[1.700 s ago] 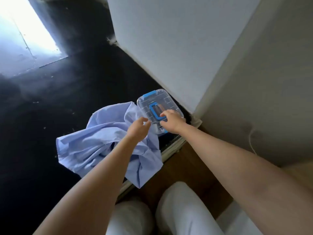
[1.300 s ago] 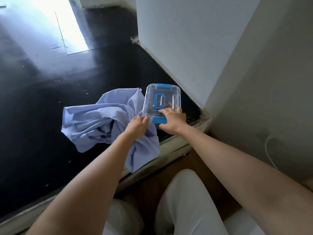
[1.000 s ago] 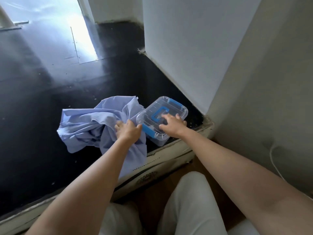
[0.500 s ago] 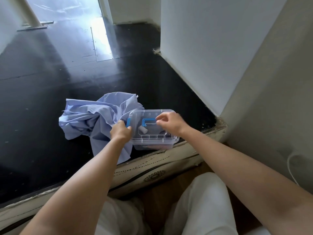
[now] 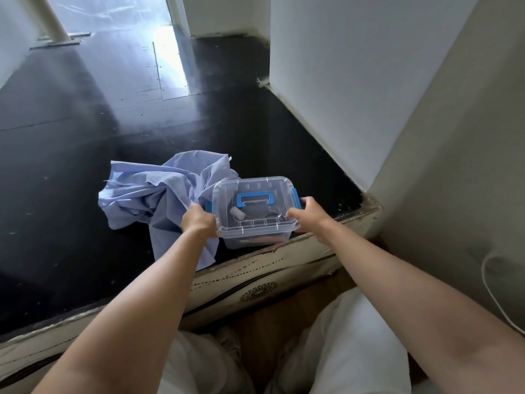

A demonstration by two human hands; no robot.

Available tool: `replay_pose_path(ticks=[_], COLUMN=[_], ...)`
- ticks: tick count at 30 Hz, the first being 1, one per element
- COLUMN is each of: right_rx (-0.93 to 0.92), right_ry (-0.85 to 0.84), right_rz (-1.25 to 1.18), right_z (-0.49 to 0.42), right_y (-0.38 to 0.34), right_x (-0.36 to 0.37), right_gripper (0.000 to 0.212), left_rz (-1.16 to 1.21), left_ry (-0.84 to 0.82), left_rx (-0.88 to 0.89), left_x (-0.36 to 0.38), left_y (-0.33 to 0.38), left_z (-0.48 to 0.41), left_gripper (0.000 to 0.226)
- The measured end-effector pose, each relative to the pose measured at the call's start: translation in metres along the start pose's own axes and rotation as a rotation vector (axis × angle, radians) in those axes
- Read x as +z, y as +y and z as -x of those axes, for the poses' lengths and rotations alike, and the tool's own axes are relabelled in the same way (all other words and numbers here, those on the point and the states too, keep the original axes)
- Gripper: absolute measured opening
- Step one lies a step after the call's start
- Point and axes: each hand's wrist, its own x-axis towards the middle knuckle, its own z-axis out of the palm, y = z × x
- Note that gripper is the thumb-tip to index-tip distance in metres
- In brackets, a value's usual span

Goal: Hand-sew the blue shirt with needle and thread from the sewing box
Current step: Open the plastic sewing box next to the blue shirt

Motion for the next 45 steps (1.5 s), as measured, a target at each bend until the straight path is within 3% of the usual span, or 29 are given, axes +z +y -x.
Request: replay_pose_path(ticks=[3, 6, 8, 10, 12, 16, 18, 20, 22, 24, 26, 29, 33, 35, 37, 40, 45], right_rx=[-0.03, -0.052, -0.036, -0.061, -0.073, 0.032, -0.108, -0.35, -0.509, -0.498, -0.475, -0.545, -0.679, -0.693, -0.728, -0.787, -0.688], right_ry=[0.05, 0.13, 0.18, 0.232, 0.266, 0.19, 0.272, 0.318, 0.186, -0.028, -0.128, -0.028, 0.18, 0.18, 0.197, 0.326, 0.624], right_rz=[0.0, 0.023, 0.014, 0.108, 0.19, 0.192, 0.258, 0.262, 0.353, 0.523, 0.617, 0.601, 0.666, 0.6, 0.507, 0.269, 0.012], right_z=[-0.001, -0.006, -0.007, -0.005, -0.004, -0.004, -0.004, 0.004, 0.011, 0.017, 0.022, 0.025, 0.023, 0.022, 0.021, 0.02, 0.016], right_y=[0.006, 0.01, 0.011, 0.01, 0.01, 0.018, 0.02, 0.016, 0.011, 0.013, 0.018, 0.022, 0.026, 0.027, 0.027, 0.018, -0.015], right_x=[-0.002, 0.0, 0.005, 0.008, 0.009, 0.01, 0.01, 0.007, 0.001, -0.006, -0.012, -0.008, 0.0, -0.001, 0.0, 0.004, 0.003], right_gripper=[0.051, 0.033, 0.022, 0.023, 0.028, 0.017, 0.031, 0.039, 0.035, 0.036, 0.042, 0.047, 0.042, 0.041, 0.041, 0.039, 0.029], left_rz=[-0.069, -0.192, -0.41, -0.578, -0.59, -0.661, -0.737, -0.712, -0.594, -0.5, -0.415, -0.335, -0.289, -0.269, -0.198, -0.105, -0.154], left_ry=[0.073, 0.191, 0.091, -0.013, -0.033, -0.096, -0.135, -0.1, -0.044, -0.022, 0.004, 0.073, 0.084, 0.085, 0.087, 0.121, 0.021], left_rx=[0.05, 0.333, 0.497, 0.522, 0.506, 0.505, 0.501, 0.526, 0.543, 0.557, 0.603, 0.67, 0.656, 0.595, 0.486, 0.347, 0.267], left_x=[0.005, 0.008, 0.012, 0.014, 0.011, 0.01, 0.009, 0.008, 0.008, 0.009, 0.011, 0.015, 0.015, 0.015, 0.015, 0.016, 0.021], left_y=[0.006, 0.017, 0.02, 0.021, 0.022, 0.021, 0.019, 0.016, 0.014, 0.013, 0.012, 0.01, 0.012, 0.008, 0.004, 0.006, 0.022], left_z=[0.014, 0.034, 0.043, 0.048, 0.052, 0.056, 0.057, 0.056, 0.053, 0.052, 0.054, 0.058, 0.061, 0.062, 0.065, 0.073, 0.085], left_gripper=[0.046, 0.047, 0.059, 0.074, 0.084, 0.11, 0.124, 0.118, 0.101, 0.085, 0.064, 0.044, 0.04, 0.056, 0.088, 0.122, 0.138])
